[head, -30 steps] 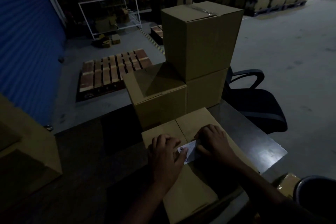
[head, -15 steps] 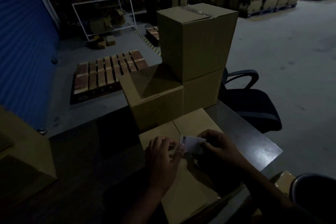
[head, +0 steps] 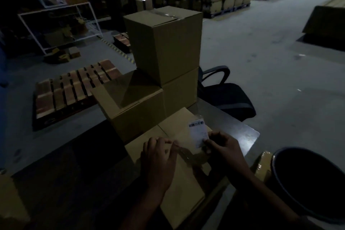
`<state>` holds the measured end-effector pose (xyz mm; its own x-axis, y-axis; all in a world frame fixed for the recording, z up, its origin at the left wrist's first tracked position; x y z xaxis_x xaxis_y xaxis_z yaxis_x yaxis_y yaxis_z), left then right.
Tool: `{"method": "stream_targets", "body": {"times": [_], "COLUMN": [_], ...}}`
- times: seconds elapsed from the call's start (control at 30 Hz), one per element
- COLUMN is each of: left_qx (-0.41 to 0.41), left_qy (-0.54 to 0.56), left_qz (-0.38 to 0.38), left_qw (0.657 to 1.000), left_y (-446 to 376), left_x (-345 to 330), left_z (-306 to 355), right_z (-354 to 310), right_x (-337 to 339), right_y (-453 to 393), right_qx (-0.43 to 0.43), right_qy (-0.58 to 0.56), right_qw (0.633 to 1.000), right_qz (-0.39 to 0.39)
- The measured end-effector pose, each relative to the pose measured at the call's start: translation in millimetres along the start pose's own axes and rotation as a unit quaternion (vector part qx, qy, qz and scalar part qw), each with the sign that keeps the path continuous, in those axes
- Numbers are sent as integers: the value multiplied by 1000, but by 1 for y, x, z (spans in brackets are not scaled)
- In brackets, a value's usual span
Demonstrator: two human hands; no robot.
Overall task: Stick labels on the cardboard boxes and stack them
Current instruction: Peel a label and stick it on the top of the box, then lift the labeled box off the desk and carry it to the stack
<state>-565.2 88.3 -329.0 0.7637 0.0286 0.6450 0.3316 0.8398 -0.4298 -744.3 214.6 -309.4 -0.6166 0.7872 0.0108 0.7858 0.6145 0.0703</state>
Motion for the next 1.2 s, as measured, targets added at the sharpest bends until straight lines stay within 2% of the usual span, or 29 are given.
{"method": "stream_targets", "body": {"times": [0.17,0.3,0.4,0.57,0.7,0.83,0.97,1.07,1.2], "left_qx": [-59,-114,-151,-176,-198,-209,-173,-158,-141], "left_qy": [87,141,164,141,80,-5,-45,-56,-52], "left_qz": [-45,-86,-127,-248,-354,-436,-470,-462,-450], "left_qw": [993,980,966,942,910,875,864,871,880], "left_y": [-1,17,42,91,131,150,156,153,141], "left_x": [-24,-54,-84,-168,-239,-294,-322,-329,-336], "left_z": [53,110,149,201,235,257,254,247,251], "right_z": [1,12,28,91,133,165,182,191,197], "right_x": [39,95,148,238,291,334,362,378,386], "right_y": [23,38,43,29,15,3,-17,-35,-48], "right_qx": [-7,-20,-34,-99,-152,-179,-148,-131,-101], "right_qy": [-61,-74,-36,63,124,189,339,415,562], "right_qw": [990,964,941,905,885,880,861,836,770], "right_qz": [126,253,334,409,421,397,349,334,284]}}
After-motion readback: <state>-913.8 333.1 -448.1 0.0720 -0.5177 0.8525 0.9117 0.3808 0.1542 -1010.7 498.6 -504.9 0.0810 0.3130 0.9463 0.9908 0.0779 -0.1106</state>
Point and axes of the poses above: each hand's wrist, its own y-axis away from the middle knuckle, its own x-axis out of the back of the hand, z = x × y, the point moved 2 cm from there along -y, towards the middle knuckle, and after that the axes turned 11 degrees about z, right-handed, at the moved point
